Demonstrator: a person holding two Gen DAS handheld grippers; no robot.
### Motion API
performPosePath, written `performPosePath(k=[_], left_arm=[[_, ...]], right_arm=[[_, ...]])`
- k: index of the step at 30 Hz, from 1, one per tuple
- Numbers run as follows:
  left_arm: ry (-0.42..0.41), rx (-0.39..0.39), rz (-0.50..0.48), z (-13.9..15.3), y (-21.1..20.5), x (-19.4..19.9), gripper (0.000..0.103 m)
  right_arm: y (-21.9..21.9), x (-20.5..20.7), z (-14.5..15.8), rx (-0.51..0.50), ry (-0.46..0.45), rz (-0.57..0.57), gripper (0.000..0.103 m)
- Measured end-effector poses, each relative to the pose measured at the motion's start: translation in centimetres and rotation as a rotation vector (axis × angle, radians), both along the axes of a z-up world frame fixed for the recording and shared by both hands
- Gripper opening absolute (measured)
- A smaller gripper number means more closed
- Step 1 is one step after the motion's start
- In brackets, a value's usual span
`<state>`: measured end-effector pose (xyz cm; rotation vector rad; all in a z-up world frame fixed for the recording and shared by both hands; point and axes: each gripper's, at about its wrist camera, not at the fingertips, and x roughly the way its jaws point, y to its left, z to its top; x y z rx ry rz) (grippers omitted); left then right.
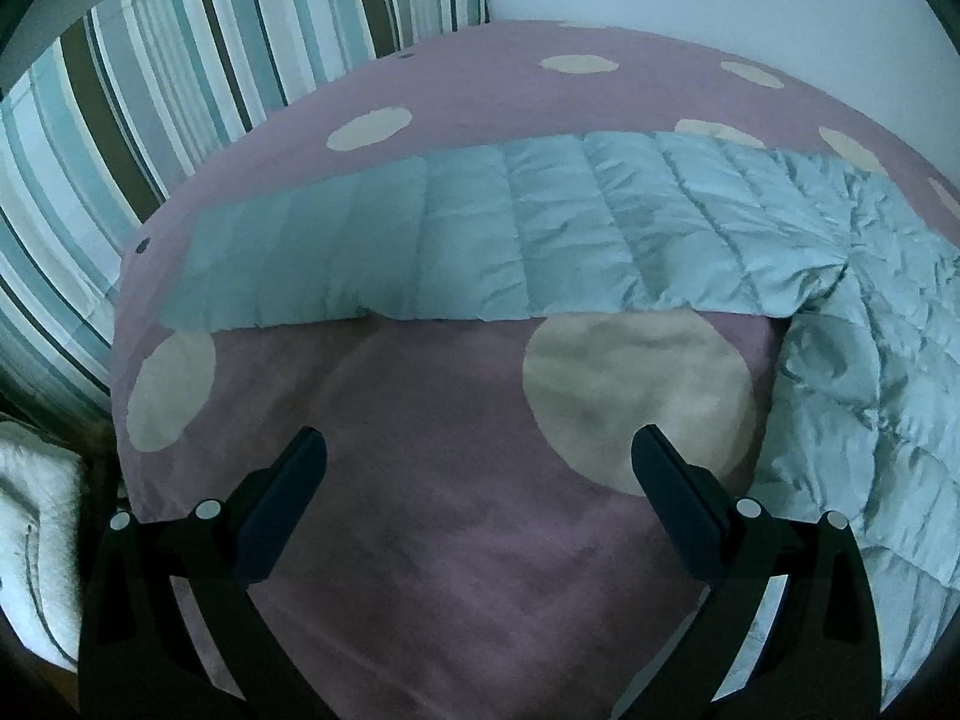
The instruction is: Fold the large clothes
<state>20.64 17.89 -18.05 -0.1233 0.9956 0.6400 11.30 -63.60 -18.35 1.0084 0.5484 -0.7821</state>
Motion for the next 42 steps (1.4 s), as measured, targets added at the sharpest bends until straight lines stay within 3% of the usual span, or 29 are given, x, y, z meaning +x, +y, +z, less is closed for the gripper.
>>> performPosePath(k=[1,3,10,17,23,30,42], left_arm=[[0.002,0.009,0.002,0.0,0.1,0.0,0.101],[0.006,0.020,0.009,-0.1,0.4,0.0,0.101],[0.013,0.051,0.019,-0.3,1.2,-0.4,0.101],[-0.002,0.045,0.025,-0.6,2.3,-0.9,0.101],[-0.001,0.019,0.041,-1.3,3.6,-1.3,0.101],[-0.014,-0.001,0.028,-2.4,4.4,-1.6,0.101],[-0.049,-0.028,0.024,-2.9,4.9,-1.9,0.101]], right_arm=[[0.0,-0.1,0.0,0.006,-0.005,0.007,0.017],[0.0,-0.2,0.3,0.008,-0.024,0.015,0.009],[4.3,-0.4,4.5,-0.132,-0.032,0.081,0.005],[14.2,3.2,10.7,-0.315,-0.066,0.310,0.004],[23.5,6.0,13.4,-0.369,-0.095,0.511,0.004],[32.8,10.8,13.0,-0.369,-0.089,0.724,0.004],[46.2,16.4,8.9,-0.346,-0.054,1.026,0.004]])
